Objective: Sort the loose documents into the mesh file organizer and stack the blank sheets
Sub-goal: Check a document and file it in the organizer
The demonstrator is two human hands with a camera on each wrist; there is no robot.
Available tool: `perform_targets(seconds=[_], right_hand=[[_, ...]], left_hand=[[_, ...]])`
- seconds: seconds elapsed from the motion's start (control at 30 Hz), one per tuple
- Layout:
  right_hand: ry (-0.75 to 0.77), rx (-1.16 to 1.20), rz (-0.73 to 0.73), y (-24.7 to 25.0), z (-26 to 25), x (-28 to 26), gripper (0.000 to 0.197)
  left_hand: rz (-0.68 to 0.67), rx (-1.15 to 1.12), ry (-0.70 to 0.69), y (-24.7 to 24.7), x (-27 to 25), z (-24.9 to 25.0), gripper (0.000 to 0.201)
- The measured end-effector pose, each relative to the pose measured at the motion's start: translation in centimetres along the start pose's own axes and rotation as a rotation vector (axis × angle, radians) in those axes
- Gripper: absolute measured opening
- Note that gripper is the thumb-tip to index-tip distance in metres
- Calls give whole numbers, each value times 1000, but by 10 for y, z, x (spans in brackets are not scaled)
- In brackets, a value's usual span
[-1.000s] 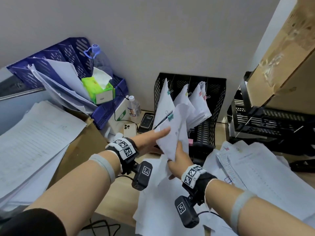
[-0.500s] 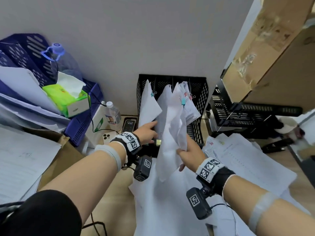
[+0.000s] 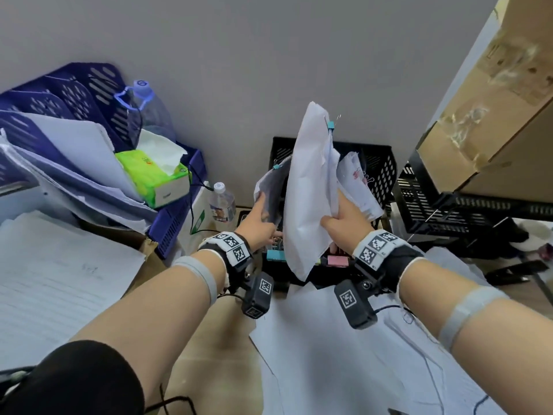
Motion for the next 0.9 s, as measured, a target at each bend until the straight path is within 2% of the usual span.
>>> perform_targets(seconds=[0.07,0.17,0.3,0.4,0.5,0.53,0.6,0.67,0.7,0.8,0.9], right_hand=[[-20,-54,-47,-5,-9,9,51],[-47,-149,-40,-11,-21,28,46],[-122,-134,29,-22,-26,51,42],[-222,-72,29,-38,-16,58,52],[-325,-9,-14,-52,-4,61,26],[-308,-38,3,-51,-4,62,22],[-242,-115,22,-49,-4,66,24],[-211,-111,-4,-53,0,70,27],[-194,-112,-7,-55,3,73,25],[-80,-251,47,-59,3,78,22],[26,-388,70,-60,-4,73,26]], left_hand=[[1,5,-4,3,-2,0,93],[-19,-8,-27,1,-2,0,84],[-10,-58,-16,2,4,-7,83],[-5,-66,-26,4,11,-12,87],[2,-29,-33,7,19,-19,82],[9,-21,-46,8,21,-21,75],[41,-10,-83,9,24,-24,48],[131,49,-135,14,27,-26,13],[187,75,-160,18,28,-26,8],[300,88,-163,27,31,-28,33],[239,107,-122,24,34,-27,49]])
Point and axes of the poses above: each hand's wrist, its own x-axis towards the middle knuckle, its own y-axis out of the back of the hand, z = x × y, the point moved 6 cm from there along x, towards the middle knuckle, and after that the axes turned 9 degrees about -x, right-handed, at the moved point
